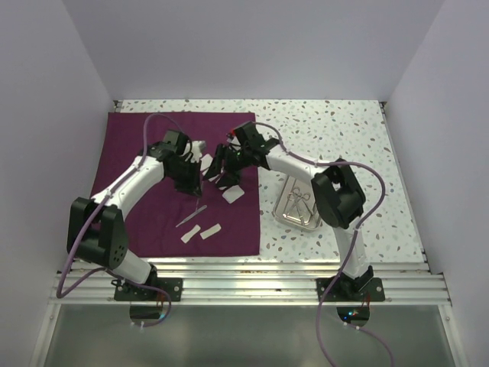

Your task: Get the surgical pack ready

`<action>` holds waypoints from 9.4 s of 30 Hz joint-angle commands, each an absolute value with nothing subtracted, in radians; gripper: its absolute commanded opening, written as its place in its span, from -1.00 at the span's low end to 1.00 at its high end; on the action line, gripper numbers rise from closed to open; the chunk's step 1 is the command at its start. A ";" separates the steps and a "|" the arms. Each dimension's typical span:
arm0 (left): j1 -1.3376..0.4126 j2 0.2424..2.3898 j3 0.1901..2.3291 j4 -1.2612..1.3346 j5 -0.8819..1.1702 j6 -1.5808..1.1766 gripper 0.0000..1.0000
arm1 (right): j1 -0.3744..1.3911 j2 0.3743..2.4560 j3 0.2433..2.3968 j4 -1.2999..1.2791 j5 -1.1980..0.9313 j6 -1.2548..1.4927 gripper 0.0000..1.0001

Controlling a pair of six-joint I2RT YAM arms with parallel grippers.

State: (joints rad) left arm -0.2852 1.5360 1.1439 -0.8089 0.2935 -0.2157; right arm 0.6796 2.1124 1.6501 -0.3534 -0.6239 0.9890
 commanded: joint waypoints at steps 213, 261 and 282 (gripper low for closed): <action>-0.416 1.609 1.375 -0.603 0.327 -0.635 -0.74 | 0.563 1.746 1.383 -0.582 -0.317 0.673 0.00; -0.729 1.942 1.344 -0.643 -0.078 -0.250 -0.36 | 0.244 1.430 1.204 -0.831 -0.224 0.541 0.15; -0.738 1.997 1.330 -0.641 -0.060 -0.253 -0.74 | 0.242 1.439 1.197 -0.810 -0.245 0.529 0.15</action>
